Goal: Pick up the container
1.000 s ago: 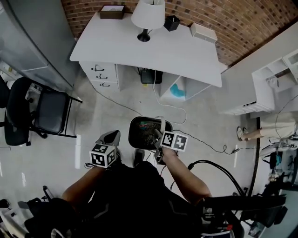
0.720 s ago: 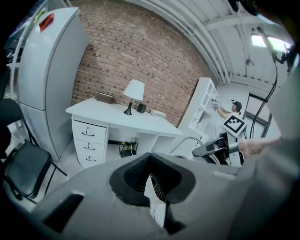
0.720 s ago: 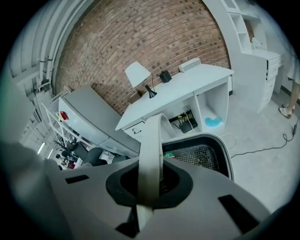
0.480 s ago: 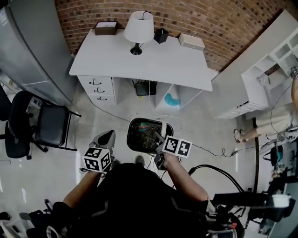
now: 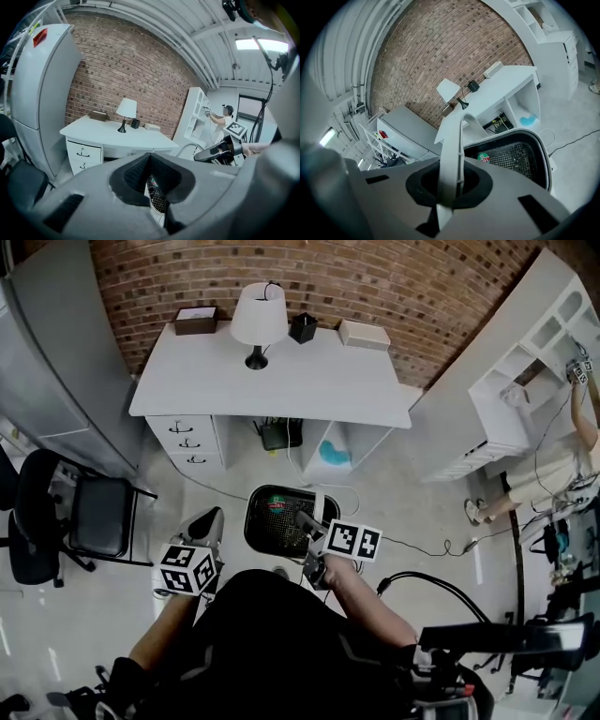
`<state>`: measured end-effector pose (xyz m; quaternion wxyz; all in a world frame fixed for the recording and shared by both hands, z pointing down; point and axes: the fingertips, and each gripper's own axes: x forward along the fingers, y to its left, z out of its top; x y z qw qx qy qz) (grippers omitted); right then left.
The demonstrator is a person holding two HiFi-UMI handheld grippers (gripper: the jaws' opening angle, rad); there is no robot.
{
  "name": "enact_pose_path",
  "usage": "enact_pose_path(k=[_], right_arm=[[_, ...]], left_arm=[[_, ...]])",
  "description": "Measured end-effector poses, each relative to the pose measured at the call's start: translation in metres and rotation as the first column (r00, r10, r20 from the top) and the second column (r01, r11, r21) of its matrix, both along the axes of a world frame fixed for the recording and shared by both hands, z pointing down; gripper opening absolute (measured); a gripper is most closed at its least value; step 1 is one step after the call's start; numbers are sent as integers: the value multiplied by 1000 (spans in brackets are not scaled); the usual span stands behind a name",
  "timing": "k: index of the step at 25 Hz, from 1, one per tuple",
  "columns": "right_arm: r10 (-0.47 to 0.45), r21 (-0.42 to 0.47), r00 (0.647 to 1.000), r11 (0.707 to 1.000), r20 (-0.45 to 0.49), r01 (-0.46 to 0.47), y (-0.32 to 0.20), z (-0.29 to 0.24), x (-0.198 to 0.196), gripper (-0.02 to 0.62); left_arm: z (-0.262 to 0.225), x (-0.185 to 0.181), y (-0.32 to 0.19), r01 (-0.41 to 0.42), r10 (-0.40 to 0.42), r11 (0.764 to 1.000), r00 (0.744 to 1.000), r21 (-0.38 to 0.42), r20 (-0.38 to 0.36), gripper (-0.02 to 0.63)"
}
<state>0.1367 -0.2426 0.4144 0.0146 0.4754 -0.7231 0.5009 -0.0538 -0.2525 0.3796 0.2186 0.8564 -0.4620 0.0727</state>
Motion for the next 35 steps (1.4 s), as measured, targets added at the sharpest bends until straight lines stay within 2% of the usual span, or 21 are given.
enact_pose_path(k=[5, 12, 22, 35], right_arm=[[-4, 15, 1000, 1000, 15, 4, 0, -6, 0, 13], [16, 25, 997, 1000, 69, -18, -1, -16, 6, 11], [19, 22, 996, 1000, 82, -21, -6, -16, 14, 11], [-5, 20, 996, 1000, 91, 3, -17, -16, 16, 9]], left_arm=[[-2, 4, 0, 0, 0, 1000, 1000, 4, -8, 8], [-18, 6, -3, 9, -8, 998, 999, 55, -31, 7], [-10, 14, -1, 0, 0, 1000, 1000, 31, 4, 8], [-10, 19, -11, 12, -12, 1000, 1000, 23, 7, 7]])
